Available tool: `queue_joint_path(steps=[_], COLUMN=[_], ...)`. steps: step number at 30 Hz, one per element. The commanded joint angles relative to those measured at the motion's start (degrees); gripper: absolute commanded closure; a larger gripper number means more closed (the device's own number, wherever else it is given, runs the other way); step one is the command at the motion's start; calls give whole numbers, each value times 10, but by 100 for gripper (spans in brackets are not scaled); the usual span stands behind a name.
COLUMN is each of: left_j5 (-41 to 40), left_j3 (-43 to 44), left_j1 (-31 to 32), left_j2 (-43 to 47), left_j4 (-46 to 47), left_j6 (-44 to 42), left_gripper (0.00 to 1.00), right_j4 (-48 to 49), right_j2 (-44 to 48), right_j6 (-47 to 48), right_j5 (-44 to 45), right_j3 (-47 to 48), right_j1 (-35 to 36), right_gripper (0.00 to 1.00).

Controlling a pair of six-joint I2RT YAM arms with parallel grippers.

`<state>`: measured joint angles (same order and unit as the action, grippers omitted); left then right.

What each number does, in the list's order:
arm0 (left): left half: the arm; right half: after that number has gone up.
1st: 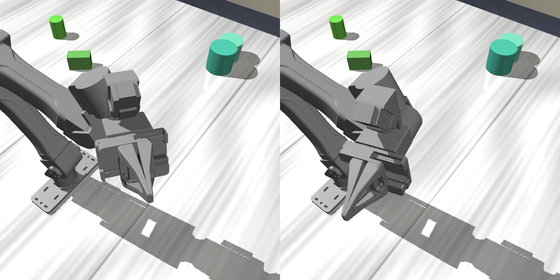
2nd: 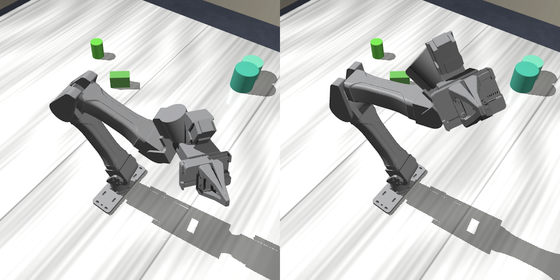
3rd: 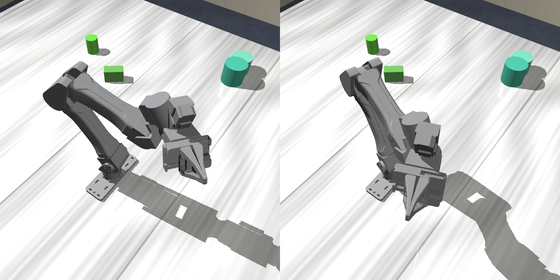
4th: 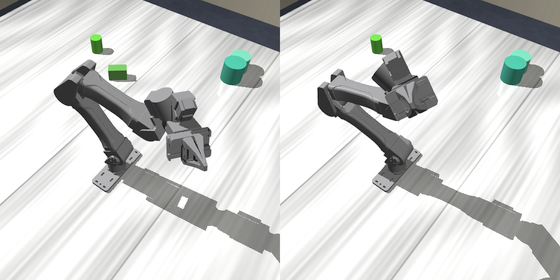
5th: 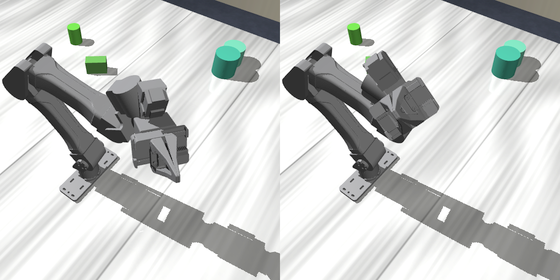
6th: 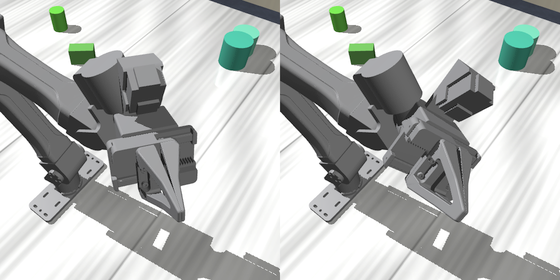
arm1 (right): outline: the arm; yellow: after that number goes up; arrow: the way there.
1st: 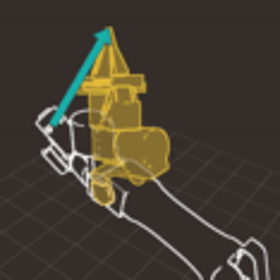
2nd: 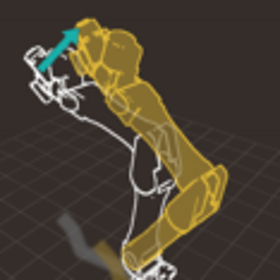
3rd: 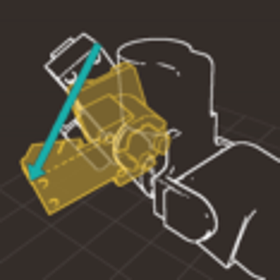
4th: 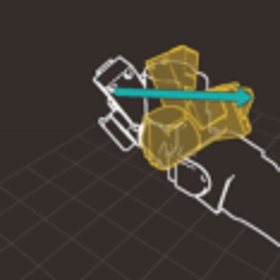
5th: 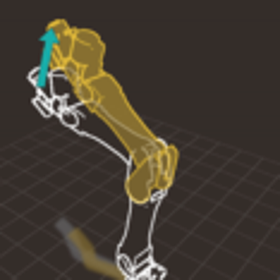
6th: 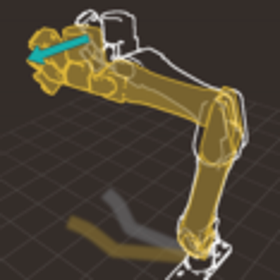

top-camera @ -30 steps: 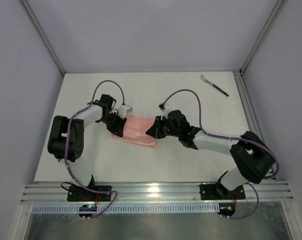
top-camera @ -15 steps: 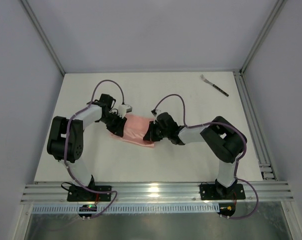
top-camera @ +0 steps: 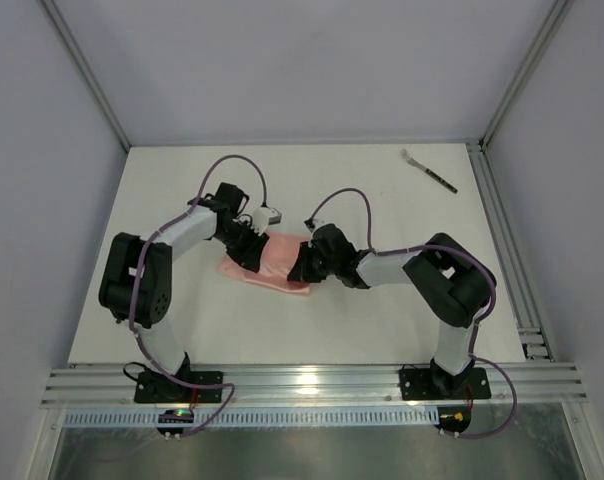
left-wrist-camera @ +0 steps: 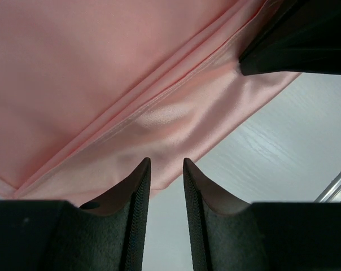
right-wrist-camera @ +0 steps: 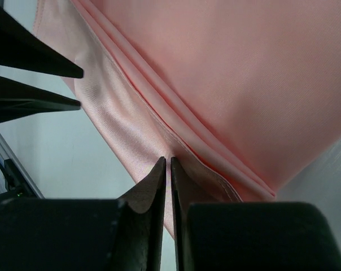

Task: Fold the napkin into a case and place the utensils inside
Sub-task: Smooth out the 2/3-rectangle-folded napkin at the center of the board, then fold the 2/3-rectangle-folded napkin at the center of the board.

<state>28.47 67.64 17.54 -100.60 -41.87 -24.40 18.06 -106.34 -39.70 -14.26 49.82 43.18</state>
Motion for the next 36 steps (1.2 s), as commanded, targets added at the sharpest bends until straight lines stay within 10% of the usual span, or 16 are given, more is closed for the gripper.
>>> queue_joint_path(steps=[1,11,36], left_j5=[-43,-61,-61], left_j3=[-9,-20,-23], left_j1=[4,6,7], left_j2=[-40,-53,-50], left_j4=[21,49,53], left_j6=[7,0,-9], left_gripper=[69,69,70], right_j4=[-53,-150,-113], right_j2=[41,160,-79], right_j6=[16,46,44], right_j5=[3,34,-71], right_j3=[33,27,99], right_j1=[2,-78,-169], right_gripper=[89,43,38])
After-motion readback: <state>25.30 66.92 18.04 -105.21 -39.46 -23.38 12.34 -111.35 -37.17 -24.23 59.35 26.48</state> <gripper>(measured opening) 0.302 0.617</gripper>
